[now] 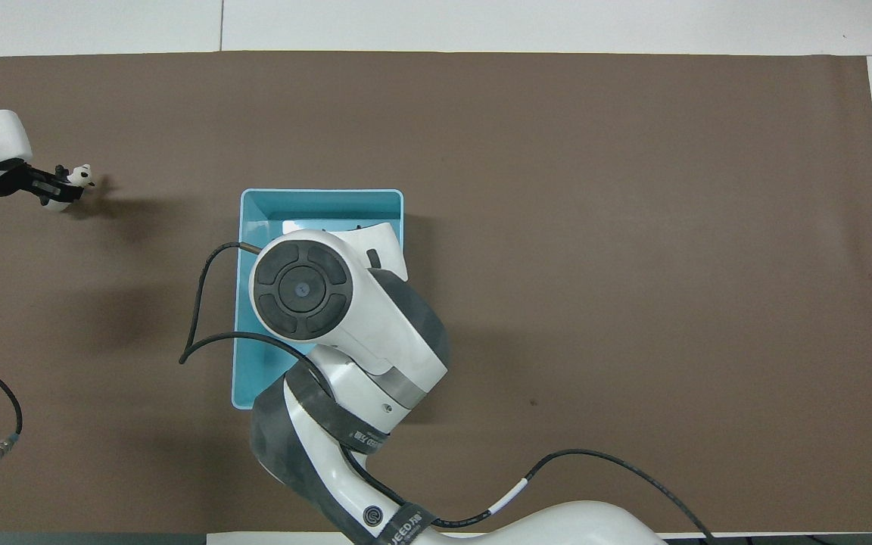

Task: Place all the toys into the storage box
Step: 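Carry the cream horse into the blue box with the right gripper and release, then place the panda in the box with the left gripper while the right gripper withdraws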

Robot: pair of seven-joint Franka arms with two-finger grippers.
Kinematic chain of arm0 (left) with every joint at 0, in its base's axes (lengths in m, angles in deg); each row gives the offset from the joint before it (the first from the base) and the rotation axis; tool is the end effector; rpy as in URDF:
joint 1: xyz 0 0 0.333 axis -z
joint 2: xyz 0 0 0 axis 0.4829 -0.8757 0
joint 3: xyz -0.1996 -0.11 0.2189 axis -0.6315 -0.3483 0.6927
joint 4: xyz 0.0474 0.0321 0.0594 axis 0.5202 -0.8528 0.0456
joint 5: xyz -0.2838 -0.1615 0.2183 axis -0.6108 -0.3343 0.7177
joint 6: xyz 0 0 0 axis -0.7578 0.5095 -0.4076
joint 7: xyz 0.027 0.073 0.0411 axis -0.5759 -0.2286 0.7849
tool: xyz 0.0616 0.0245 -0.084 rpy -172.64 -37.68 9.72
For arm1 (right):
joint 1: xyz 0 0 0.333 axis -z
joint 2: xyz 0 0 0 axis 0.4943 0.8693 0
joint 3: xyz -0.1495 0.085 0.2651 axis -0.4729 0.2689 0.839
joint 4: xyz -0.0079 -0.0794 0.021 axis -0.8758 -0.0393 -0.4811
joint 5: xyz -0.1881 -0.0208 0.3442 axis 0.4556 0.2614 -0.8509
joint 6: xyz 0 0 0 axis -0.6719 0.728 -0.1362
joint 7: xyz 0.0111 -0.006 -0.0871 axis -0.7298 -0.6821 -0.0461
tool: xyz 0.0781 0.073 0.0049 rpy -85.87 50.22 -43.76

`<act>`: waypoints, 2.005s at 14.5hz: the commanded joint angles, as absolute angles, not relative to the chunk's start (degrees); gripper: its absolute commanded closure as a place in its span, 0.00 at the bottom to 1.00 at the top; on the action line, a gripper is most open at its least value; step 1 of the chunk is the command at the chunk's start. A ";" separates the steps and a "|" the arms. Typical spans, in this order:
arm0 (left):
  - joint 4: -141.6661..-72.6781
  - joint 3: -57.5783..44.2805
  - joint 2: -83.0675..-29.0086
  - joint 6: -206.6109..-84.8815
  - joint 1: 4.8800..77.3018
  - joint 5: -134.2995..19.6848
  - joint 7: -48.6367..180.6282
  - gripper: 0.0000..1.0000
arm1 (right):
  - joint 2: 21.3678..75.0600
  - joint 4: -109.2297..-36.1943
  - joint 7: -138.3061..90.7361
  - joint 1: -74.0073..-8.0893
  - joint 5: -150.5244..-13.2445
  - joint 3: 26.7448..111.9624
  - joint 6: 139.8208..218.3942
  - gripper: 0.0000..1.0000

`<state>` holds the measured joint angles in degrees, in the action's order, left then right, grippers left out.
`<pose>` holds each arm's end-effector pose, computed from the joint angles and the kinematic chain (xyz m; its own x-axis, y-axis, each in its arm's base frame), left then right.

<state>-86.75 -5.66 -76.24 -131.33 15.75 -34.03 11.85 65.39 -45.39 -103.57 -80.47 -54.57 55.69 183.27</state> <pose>0.6894 0.1375 0.3533 0.8920 -0.4414 0.0977 -0.4420 -0.8969 -0.0172 0.5128 0.5316 0.4283 0.8821 -0.4648 0.0764 -0.4412 -0.8721 -0.2118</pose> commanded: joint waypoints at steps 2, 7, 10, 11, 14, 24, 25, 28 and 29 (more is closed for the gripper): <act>-82.26 -5.91 -72.54 -120.85 17.17 -35.42 22.74 1.00 | 65.48 -44.72 -107.97 -80.78 -54.37 55.47 181.75 0.00; -82.70 -5.64 -64.54 -113.37 25.95 -34.29 46.81 1.00 | 60.32 -44.71 -108.70 -76.84 -54.20 53.98 171.82 0.00; -83.22 -5.73 -62.07 -109.24 36.40 -31.73 66.91 1.00 | 53.81 -45.60 -97.05 -65.96 -56.64 54.24 166.29 0.00; -84.01 -5.73 -61.80 -109.32 39.74 -31.73 72.73 1.00 | 52.83 -45.60 -91.95 -63.23 -57.18 54.16 164.88 0.00; -89.35 -5.73 -59.09 -110.19 48.80 -31.73 87.96 1.00 | 50.55 -45.78 -76.83 -54.61 -57.18 54.07 160.40 0.00; -95.10 -4.77 -55.29 -113.53 48.85 -29.89 80.29 0.00 | 47.73 -49.99 -25.84 -32.01 -56.22 53.80 153.97 0.00; -94.14 -4.76 -55.12 -113.53 46.39 -29.80 77.39 0.00 | 47.73 -50.08 -22.24 -30.17 -56.22 53.80 153.62 0.00; -92.11 -4.76 -54.16 -113.01 38.48 -29.80 67.02 0.00 | 46.24 -50.78 -16.32 -27.08 -56.13 53.72 152.92 0.00; -91.58 -4.68 -54.06 -113.01 36.71 -29.80 64.99 0.00 | 44.93 -51.22 -16.14 -25.86 -55.87 53.72 151.70 0.00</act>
<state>-91.95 -4.29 -55.26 -113.08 40.10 -30.54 69.42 48.80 -48.50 -17.90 -27.76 -56.50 52.90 153.18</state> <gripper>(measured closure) 0.000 0.000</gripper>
